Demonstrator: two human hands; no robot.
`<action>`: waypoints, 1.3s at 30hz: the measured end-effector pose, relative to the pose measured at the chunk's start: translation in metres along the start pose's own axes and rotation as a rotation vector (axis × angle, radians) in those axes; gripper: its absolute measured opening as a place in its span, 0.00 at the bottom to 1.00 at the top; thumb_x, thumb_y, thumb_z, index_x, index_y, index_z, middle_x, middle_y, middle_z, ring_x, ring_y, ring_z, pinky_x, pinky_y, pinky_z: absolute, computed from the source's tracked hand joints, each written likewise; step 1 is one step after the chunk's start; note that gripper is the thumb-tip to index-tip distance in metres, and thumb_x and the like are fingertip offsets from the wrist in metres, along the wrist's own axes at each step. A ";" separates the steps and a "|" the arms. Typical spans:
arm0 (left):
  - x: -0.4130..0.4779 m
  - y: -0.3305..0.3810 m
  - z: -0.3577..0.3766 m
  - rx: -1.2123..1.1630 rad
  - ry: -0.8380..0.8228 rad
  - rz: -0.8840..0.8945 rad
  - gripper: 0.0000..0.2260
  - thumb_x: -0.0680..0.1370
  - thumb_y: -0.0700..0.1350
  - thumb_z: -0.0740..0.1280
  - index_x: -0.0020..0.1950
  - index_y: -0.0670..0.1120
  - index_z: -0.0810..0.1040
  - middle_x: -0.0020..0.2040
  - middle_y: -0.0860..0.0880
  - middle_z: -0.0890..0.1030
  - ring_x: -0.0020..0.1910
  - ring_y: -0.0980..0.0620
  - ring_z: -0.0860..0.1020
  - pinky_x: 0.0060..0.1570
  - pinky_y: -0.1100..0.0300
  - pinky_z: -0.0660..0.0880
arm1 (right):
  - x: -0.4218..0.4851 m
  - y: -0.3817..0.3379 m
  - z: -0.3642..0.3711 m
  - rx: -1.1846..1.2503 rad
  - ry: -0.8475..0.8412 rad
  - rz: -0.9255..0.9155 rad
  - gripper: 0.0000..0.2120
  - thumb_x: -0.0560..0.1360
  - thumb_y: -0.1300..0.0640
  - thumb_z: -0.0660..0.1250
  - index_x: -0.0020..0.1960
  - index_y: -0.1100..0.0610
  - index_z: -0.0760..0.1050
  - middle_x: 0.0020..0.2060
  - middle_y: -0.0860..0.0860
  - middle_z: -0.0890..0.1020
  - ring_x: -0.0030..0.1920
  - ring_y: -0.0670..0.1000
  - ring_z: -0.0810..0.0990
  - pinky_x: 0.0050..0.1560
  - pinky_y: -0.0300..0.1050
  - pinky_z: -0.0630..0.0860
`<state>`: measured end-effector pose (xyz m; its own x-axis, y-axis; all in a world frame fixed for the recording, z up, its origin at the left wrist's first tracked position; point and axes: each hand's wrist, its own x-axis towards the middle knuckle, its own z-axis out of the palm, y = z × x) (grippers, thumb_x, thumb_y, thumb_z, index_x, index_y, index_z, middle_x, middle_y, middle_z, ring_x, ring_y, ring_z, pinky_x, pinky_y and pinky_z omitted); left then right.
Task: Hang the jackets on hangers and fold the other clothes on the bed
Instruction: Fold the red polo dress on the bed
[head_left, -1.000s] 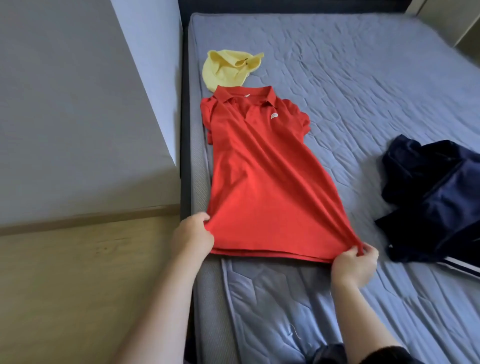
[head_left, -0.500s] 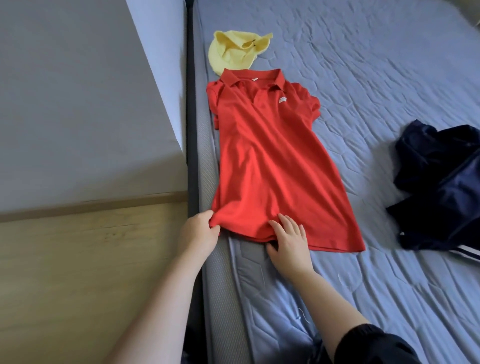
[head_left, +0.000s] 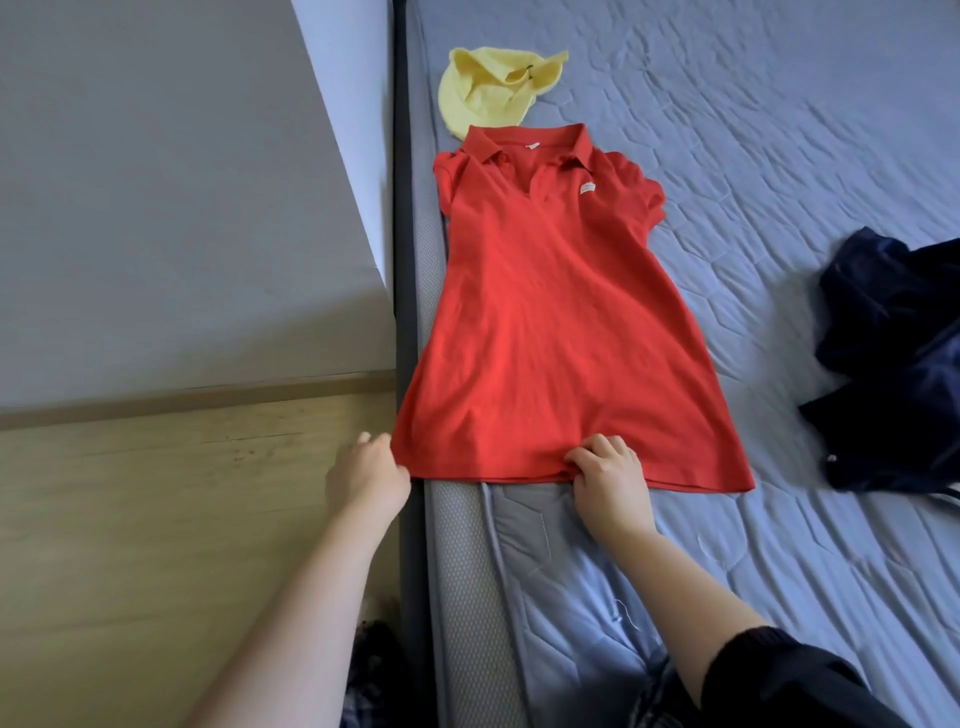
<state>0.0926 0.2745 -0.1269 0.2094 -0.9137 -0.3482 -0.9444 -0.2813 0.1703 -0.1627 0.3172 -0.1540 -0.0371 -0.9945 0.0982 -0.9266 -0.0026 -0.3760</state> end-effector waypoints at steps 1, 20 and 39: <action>0.001 0.006 -0.001 -0.080 0.019 0.021 0.17 0.77 0.44 0.62 0.67 0.48 0.72 0.64 0.49 0.72 0.61 0.46 0.73 0.52 0.53 0.74 | -0.001 -0.001 -0.001 0.004 -0.015 -0.001 0.14 0.58 0.75 0.70 0.40 0.63 0.82 0.35 0.57 0.78 0.37 0.63 0.76 0.39 0.55 0.75; 0.012 0.021 0.027 -0.229 0.033 0.362 0.18 0.72 0.50 0.69 0.61 0.48 0.77 0.58 0.52 0.72 0.57 0.50 0.71 0.52 0.59 0.70 | 0.009 -0.052 0.002 0.129 -0.035 -0.057 0.02 0.67 0.65 0.74 0.36 0.60 0.82 0.33 0.55 0.79 0.37 0.59 0.75 0.39 0.52 0.73; 0.011 0.039 0.008 -0.568 -0.034 0.398 0.05 0.69 0.51 0.76 0.41 0.56 0.81 0.36 0.58 0.79 0.39 0.60 0.76 0.36 0.69 0.68 | 0.047 -0.055 -0.032 0.206 -0.037 -0.084 0.12 0.71 0.54 0.73 0.42 0.61 0.73 0.32 0.50 0.74 0.35 0.52 0.69 0.37 0.44 0.60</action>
<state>0.0561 0.2560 -0.1313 -0.1422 -0.9721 -0.1866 -0.6666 -0.0453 0.7441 -0.1251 0.2742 -0.0990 0.0547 -0.9930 0.1046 -0.8298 -0.1034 -0.5485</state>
